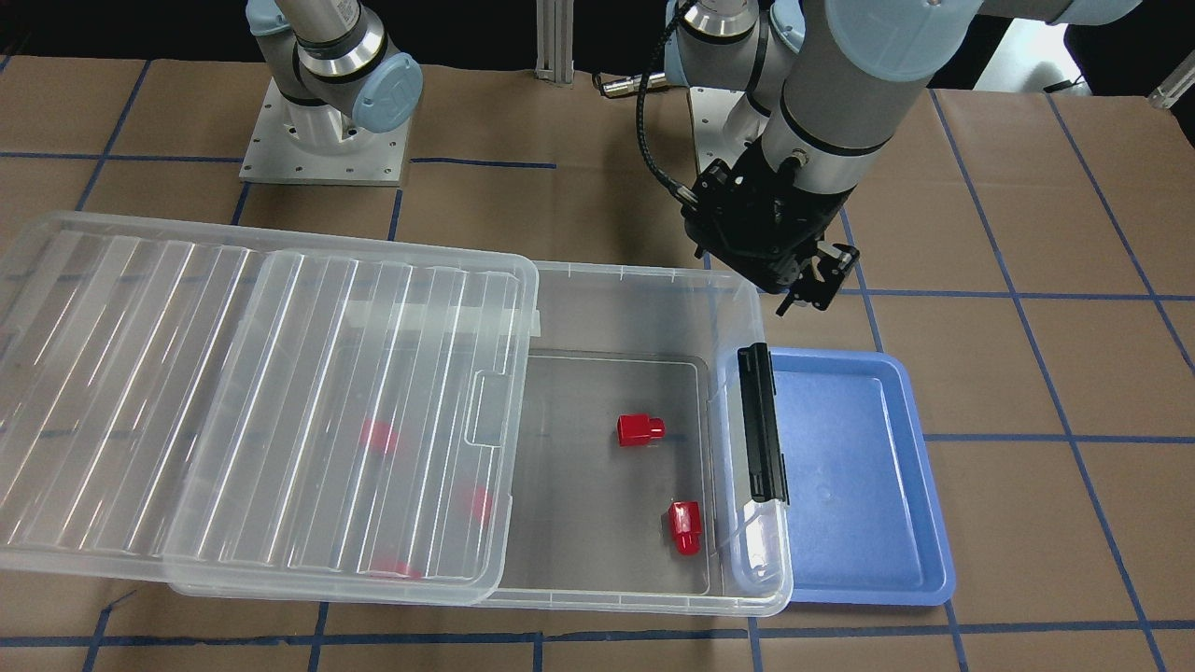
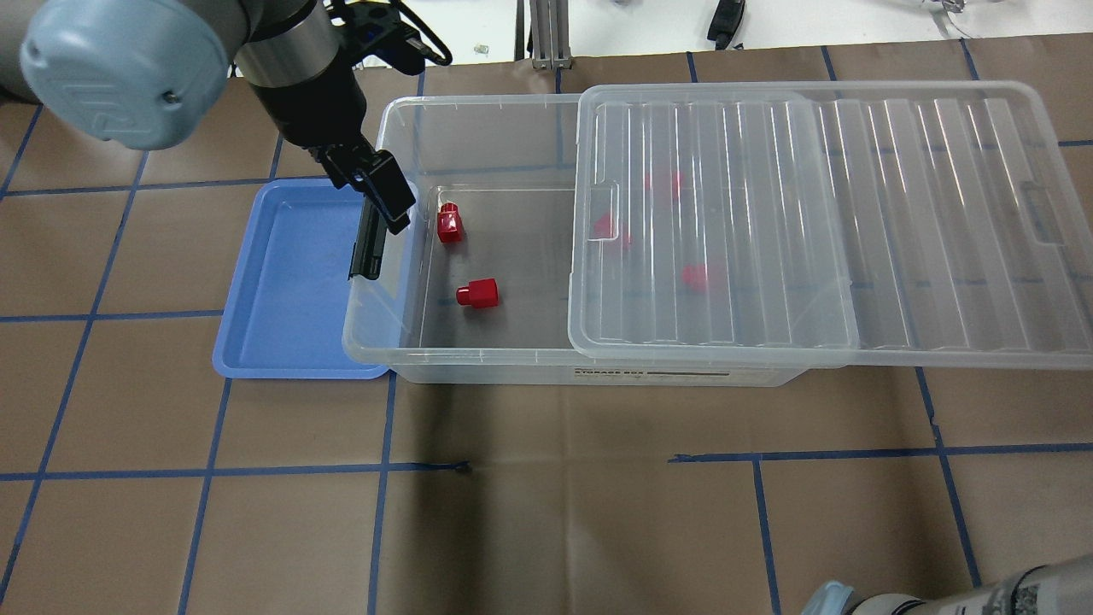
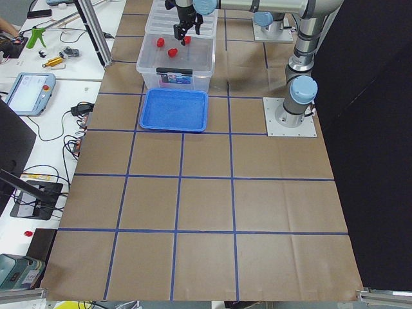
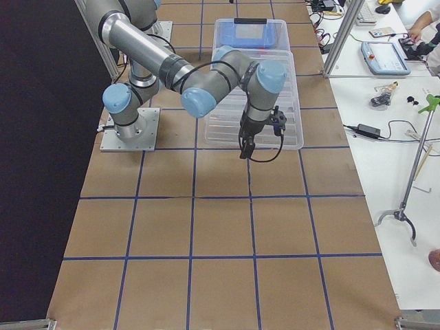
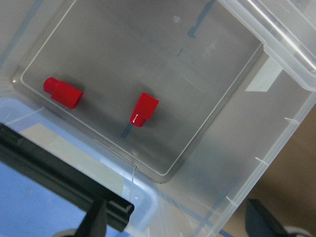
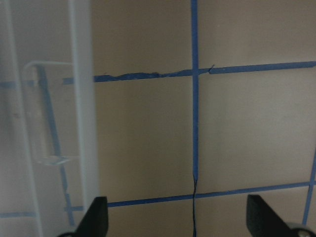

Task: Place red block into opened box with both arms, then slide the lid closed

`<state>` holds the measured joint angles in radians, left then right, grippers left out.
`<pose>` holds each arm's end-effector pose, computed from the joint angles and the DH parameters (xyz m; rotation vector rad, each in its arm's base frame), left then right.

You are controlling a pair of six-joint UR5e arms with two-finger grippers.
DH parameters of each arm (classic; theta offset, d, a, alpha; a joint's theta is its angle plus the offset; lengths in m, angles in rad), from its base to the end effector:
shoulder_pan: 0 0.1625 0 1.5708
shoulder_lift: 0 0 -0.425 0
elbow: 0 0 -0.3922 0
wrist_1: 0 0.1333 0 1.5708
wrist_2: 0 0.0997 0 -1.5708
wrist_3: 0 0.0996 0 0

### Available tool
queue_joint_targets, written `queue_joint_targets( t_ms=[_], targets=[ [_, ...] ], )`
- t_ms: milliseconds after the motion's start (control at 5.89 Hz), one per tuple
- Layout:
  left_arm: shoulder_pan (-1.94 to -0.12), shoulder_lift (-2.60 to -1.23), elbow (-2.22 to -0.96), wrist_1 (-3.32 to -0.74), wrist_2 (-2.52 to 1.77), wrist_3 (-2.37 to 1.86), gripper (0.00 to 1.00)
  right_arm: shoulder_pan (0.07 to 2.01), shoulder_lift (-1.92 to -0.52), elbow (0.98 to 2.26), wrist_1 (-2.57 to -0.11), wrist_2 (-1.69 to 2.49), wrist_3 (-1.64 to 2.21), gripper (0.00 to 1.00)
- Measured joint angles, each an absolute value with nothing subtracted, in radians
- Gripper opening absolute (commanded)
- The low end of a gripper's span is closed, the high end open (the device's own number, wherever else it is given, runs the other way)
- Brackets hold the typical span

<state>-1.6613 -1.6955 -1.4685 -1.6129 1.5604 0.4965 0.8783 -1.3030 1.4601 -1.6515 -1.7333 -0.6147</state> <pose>-0.1824 -0.5237 0.4696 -0.9012 -2.9838 -0.0952 -0.2876 -0.5303 0.4054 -0.1091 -3.0474 -0.2435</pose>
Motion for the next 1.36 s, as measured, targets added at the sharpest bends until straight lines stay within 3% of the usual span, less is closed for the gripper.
queue_joint_targets(
  t_ms=[509, 1358],
  targets=[
    [-1.642, -1.625, -1.495, -1.541, 1.609, 0.004, 0.99, 0.847, -1.247, 1.505, -1.692, -1.752, -0.503, 1.00],
    [-1.567, -1.580, -1.488, -1.497, 1.609, -0.044, 0.99, 0.908, -1.320, 1.610, -1.671, -1.695, -0.476, 1.00]
  ],
)
